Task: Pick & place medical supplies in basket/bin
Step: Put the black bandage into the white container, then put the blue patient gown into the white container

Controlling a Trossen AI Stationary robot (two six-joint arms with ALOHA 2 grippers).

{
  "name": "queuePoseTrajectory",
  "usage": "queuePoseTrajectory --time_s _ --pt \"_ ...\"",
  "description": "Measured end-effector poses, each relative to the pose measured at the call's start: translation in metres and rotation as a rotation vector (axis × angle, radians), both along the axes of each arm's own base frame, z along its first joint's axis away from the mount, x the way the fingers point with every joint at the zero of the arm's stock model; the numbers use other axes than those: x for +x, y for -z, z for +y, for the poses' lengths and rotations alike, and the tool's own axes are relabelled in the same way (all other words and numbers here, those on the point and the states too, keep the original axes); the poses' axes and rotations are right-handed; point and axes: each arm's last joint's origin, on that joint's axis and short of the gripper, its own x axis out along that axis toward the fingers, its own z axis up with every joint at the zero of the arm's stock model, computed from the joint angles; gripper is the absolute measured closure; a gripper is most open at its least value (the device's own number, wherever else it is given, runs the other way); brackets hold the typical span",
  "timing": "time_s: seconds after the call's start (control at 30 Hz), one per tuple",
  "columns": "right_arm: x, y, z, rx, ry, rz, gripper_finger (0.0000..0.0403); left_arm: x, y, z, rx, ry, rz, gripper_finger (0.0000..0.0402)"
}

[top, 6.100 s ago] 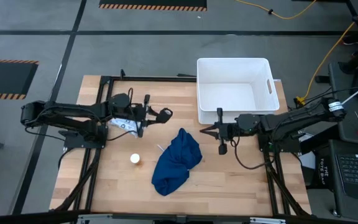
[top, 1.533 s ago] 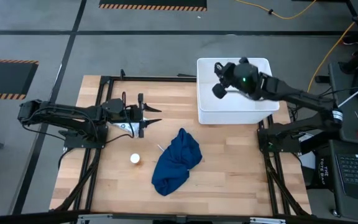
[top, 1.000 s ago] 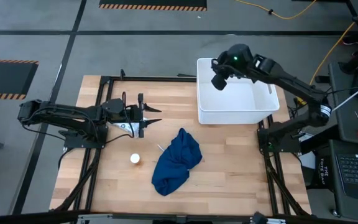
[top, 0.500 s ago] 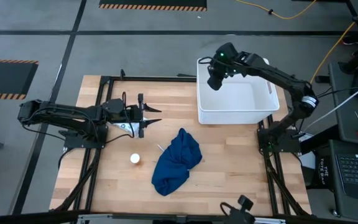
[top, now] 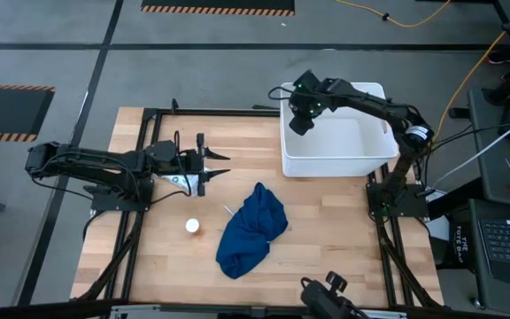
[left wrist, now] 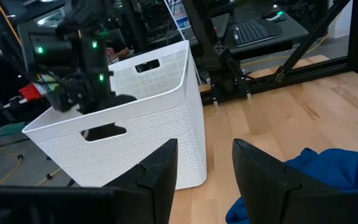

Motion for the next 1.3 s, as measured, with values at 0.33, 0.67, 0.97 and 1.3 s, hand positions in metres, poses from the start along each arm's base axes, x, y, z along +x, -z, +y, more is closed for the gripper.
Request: queuePoseTrajectory --time_s 0.33,0.67,0.97,1.3 --pt "0.002 0.012 -0.002 0.026 -0.043 0.057 0.0276 0.000 0.001 0.000 -0.001 0.000 0.010 0.0258" --pt "0.000 0.011 -0.002 -0.001 -0.034 0.082 0.0186 0.000 0.001 0.000 -0.001 0.000 0.010 0.0258" --pt "-0.005 0.006 0.001 -0.001 -0.043 0.156 0.0177 0.000 0.002 0.000 -0.002 0.000 0.023 0.0258" --pt "-0.019 -0.043 0.013 -0.056 -0.005 0.073 0.0193 0.000 0.002 0.000 -0.001 -0.008 0.024 0.0258"
